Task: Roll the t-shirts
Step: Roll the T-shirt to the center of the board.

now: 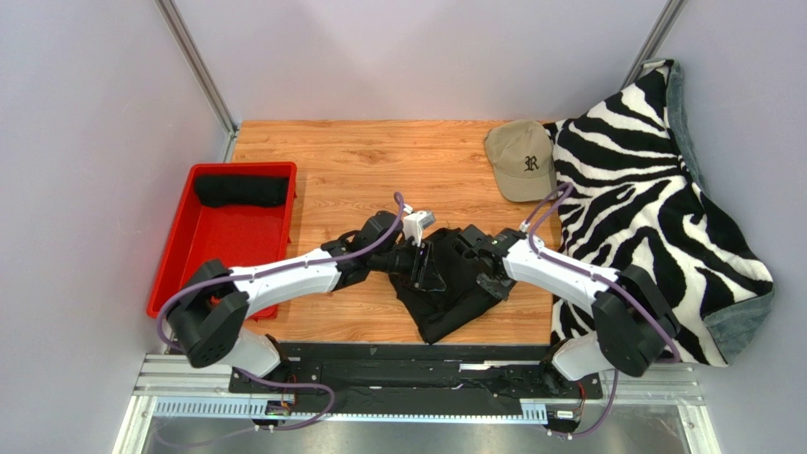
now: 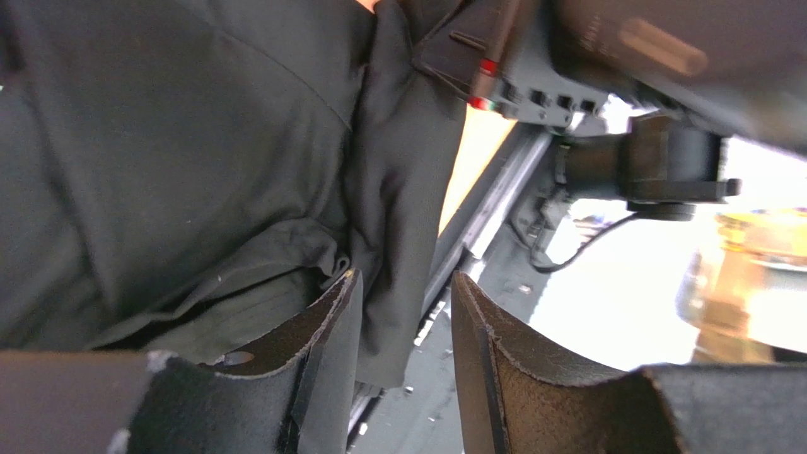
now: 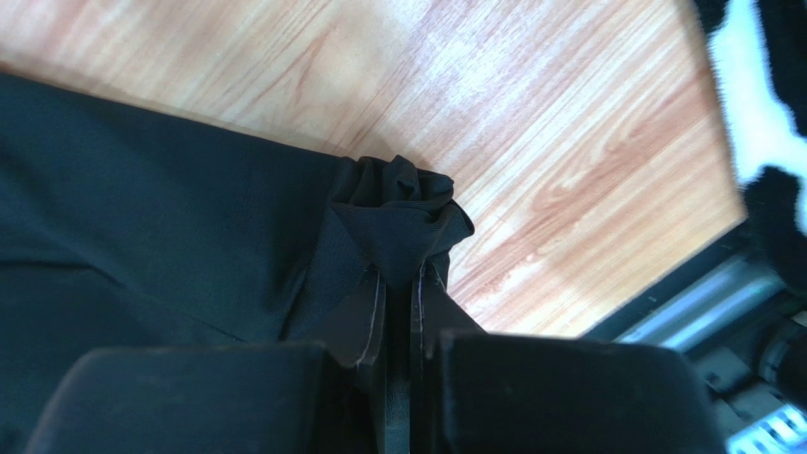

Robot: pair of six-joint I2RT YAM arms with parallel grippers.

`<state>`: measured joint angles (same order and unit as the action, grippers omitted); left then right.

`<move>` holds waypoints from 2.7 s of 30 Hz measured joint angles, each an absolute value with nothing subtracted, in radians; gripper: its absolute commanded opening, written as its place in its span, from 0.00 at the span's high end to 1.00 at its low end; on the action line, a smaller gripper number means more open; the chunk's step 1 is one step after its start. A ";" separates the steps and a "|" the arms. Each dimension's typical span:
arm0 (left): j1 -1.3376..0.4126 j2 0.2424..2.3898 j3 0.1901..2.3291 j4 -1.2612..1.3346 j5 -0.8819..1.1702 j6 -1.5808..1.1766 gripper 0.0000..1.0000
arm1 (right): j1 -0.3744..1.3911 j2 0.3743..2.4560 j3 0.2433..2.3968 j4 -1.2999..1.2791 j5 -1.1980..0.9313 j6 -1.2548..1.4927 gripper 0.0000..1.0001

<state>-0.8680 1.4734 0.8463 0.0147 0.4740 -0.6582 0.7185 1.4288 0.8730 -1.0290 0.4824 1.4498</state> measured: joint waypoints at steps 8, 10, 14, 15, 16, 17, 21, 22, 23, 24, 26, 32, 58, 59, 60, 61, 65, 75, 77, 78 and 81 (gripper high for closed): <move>-1.128 1.319 0.831 -0.072 0.009 -0.528 0.52 | 0.693 1.653 1.048 -1.148 0.455 1.373 1.00; -1.188 1.306 0.831 -0.079 -0.103 -0.488 0.51 | 0.685 1.690 1.078 -1.172 0.445 1.355 1.00; -1.297 1.325 0.832 -0.084 -0.297 -0.403 0.43 | 0.669 1.753 1.142 -1.220 0.429 1.328 1.00; -1.332 1.343 0.839 -0.088 -0.364 -0.378 0.43 | 0.664 1.771 1.158 -1.234 0.424 1.322 1.00; -1.367 1.370 0.850 -0.088 -0.423 -0.352 0.42 | 0.659 1.787 1.174 -1.246 0.418 1.317 1.00; -1.409 1.405 0.865 -0.085 -0.488 -0.324 0.42 | 0.656 1.800 1.187 -1.257 0.413 1.311 1.00; -1.526 1.541 0.925 -0.073 -0.654 -0.225 0.41 | 0.647 1.818 1.207 -1.273 0.398 1.299 1.00; -1.545 1.575 0.941 -0.065 -0.677 -0.202 0.41 | 0.646 1.819 1.209 -1.276 0.395 1.296 1.00; -1.556 1.599 0.951 -0.059 -0.691 -0.186 0.41 | 0.643 1.820 1.213 -1.278 0.392 1.292 1.00; -1.563 1.626 0.962 -0.056 -0.706 -0.167 0.41 | 0.640 1.823 1.218 -1.281 0.389 1.288 1.00; -1.568 1.665 0.982 -0.052 -0.728 -0.136 0.41 | 0.636 1.832 1.227 -1.286 0.384 1.283 1.00; -1.570 1.726 1.018 -0.014 -0.744 -0.071 0.40 | 0.630 1.860 1.240 -1.300 0.376 1.267 1.00; -1.551 1.877 1.013 0.045 -0.752 -0.116 0.83 | 0.625 1.902 1.254 -1.311 0.348 1.212 0.90; -1.546 1.877 1.013 0.046 -0.753 -0.132 0.90 | 0.625 1.899 1.252 -1.308 0.347 1.206 0.84; -1.540 1.877 1.013 0.045 -0.751 -0.139 0.99 | 0.625 1.894 1.248 -1.303 0.345 1.203 0.77; -1.532 1.876 1.012 0.044 -0.743 -0.150 1.00 | 0.625 1.887 1.242 -1.296 0.344 1.199 0.56; -1.504 1.847 0.982 0.050 -0.698 -0.170 1.00 | 0.622 1.842 1.206 -1.282 0.341 1.166 0.25; -1.376 1.686 0.850 0.096 -0.393 -0.229 1.00 | 0.606 1.642 1.130 -1.143 0.316 1.169 0.17; -1.348 1.655 0.829 0.102 -0.326 -0.243 1.00 | 0.603 1.563 1.108 -1.116 0.318 1.180 0.16; -1.335 1.640 0.820 0.101 -0.291 -0.250 1.00 | 0.601 1.516 1.093 -1.098 0.320 1.185 0.16; -1.303 1.619 0.813 0.097 -0.186 -0.271 1.00 | 0.597 1.385 1.047 -1.046 0.332 1.200 0.17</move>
